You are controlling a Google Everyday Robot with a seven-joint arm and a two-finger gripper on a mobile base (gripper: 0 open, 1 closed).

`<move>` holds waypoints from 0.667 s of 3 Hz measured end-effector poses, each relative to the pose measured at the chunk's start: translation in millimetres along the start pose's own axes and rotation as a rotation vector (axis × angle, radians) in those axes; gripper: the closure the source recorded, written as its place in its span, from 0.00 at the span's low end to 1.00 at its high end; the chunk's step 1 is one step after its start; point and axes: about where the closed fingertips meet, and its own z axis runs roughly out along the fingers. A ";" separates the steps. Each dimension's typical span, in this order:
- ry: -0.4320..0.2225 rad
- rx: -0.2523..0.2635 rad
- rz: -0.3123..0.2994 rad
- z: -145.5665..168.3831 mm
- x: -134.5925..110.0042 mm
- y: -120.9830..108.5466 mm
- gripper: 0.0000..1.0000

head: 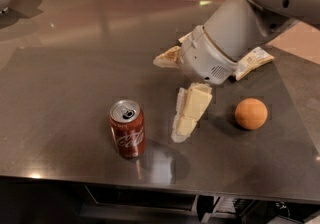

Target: Knock coke can over

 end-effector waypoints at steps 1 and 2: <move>-0.061 -0.047 -0.045 23.8 -21.5 8.9 0.00; -0.107 -0.096 -0.070 45.5 -40.3 16.9 0.00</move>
Offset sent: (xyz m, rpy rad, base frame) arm -0.0372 0.0830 -0.0262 0.1286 0.0988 0.1842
